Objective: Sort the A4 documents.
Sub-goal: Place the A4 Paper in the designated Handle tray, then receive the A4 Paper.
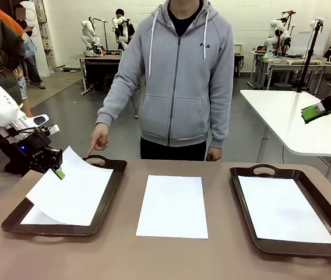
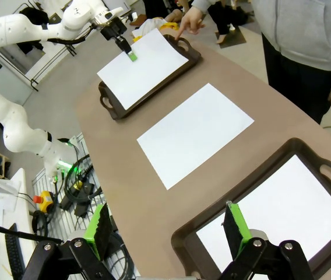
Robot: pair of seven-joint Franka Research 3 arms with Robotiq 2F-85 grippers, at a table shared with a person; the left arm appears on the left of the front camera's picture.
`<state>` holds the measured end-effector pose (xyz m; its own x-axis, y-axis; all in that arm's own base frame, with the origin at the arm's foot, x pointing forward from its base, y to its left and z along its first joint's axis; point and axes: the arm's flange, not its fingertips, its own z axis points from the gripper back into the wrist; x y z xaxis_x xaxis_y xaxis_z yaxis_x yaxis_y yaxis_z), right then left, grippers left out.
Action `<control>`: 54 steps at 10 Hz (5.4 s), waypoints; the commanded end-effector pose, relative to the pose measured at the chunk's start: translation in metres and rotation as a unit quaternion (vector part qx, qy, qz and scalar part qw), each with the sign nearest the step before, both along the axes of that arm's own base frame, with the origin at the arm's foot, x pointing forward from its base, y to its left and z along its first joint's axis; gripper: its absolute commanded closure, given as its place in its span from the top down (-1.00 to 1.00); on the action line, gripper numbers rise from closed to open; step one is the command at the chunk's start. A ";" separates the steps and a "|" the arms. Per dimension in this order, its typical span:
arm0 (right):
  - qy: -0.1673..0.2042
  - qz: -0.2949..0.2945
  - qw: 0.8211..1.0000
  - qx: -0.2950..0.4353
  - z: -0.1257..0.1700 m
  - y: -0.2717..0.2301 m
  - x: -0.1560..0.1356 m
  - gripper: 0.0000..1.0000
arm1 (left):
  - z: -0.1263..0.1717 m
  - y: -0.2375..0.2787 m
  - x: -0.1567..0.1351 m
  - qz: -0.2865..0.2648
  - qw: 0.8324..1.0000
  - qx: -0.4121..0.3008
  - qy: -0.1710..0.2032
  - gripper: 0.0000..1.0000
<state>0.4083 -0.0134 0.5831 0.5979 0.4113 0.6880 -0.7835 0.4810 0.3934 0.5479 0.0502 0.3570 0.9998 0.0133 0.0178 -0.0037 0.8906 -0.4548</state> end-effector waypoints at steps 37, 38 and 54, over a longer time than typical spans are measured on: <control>-0.001 -0.002 1.000 0.004 -0.001 0.002 0.001 1.00 | 0.158 -0.125 -0.049 -0.141 0.945 0.086 -0.281 1.00; -0.001 -0.002 1.000 0.004 -0.001 0.002 0.001 1.00 | 0.172 -0.135 -0.069 -0.167 0.928 0.078 -0.323 1.00; -0.001 -0.002 1.000 0.004 -0.001 0.002 0.001 1.00 | 0.209 -0.112 -0.127 -0.243 0.875 -0.041 -0.417 1.00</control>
